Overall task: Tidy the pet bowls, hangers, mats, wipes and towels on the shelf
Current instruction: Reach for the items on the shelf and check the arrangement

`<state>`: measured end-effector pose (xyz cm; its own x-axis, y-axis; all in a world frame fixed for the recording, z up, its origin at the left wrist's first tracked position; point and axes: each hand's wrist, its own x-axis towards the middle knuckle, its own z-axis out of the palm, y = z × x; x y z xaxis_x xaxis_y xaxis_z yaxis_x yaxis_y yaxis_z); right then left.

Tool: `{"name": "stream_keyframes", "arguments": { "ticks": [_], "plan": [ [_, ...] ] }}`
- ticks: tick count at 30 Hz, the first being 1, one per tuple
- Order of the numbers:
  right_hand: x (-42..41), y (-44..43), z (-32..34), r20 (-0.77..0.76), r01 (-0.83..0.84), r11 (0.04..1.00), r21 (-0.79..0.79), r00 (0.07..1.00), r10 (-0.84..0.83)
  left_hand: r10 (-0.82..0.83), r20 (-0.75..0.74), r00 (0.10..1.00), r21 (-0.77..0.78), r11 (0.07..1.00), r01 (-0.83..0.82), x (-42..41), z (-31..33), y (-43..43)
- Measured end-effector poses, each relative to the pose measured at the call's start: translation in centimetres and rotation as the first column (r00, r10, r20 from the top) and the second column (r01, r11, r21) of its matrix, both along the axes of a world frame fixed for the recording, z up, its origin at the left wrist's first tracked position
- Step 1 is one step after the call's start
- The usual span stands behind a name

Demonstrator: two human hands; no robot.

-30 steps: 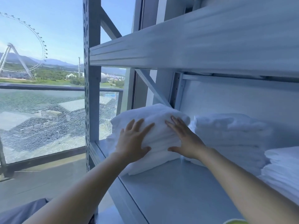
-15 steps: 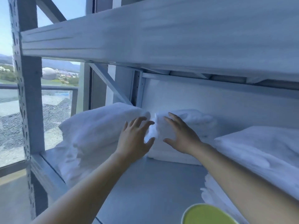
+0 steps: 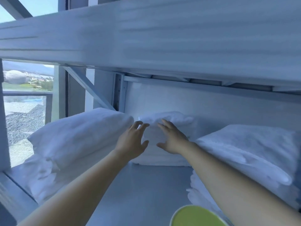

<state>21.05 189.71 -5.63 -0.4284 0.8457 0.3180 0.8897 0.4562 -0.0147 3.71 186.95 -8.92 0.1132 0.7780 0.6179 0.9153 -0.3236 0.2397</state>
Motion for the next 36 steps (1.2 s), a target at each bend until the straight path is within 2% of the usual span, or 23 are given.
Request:
{"name": "stream_keyframes", "arguments": {
  "ticks": [11, 18, 24, 29, 36],
  "plan": [
    [0.0, 1.0, -0.5, 0.132, 0.074, 0.994, -0.082, 0.989, -0.063, -0.113, 0.064, 0.992, -0.215, 0.969, 0.124, 0.2, -0.5, 1.2],
    [1.6, 1.4, 7.0, 0.224, 0.080, 0.996, -0.030, 0.972, -0.071, -0.073, 0.118, 0.990, -0.220, 0.971, 0.098, 0.5, -0.8, 2.0],
    [3.4, 3.2, 8.3, 0.331, 0.072, 0.987, -0.144, 0.943, -0.020, -0.044, 0.138, 0.989, -0.215, 0.974, 0.074, 1.7, 0.3, 2.9],
    [4.1, 4.7, 5.6, 0.252, 0.007, 0.982, -0.190, 0.967, 0.042, -0.026, 0.118, 0.993, -0.235, 0.971, 0.054, 1.7, 0.2, 4.0],
    [4.9, 5.1, 4.3, 0.119, -0.071, 0.985, -0.158, 0.989, 0.090, 0.008, 0.165, 0.986, -0.214, 0.976, 0.028, 2.5, 0.0, 5.1]
  ]
}}
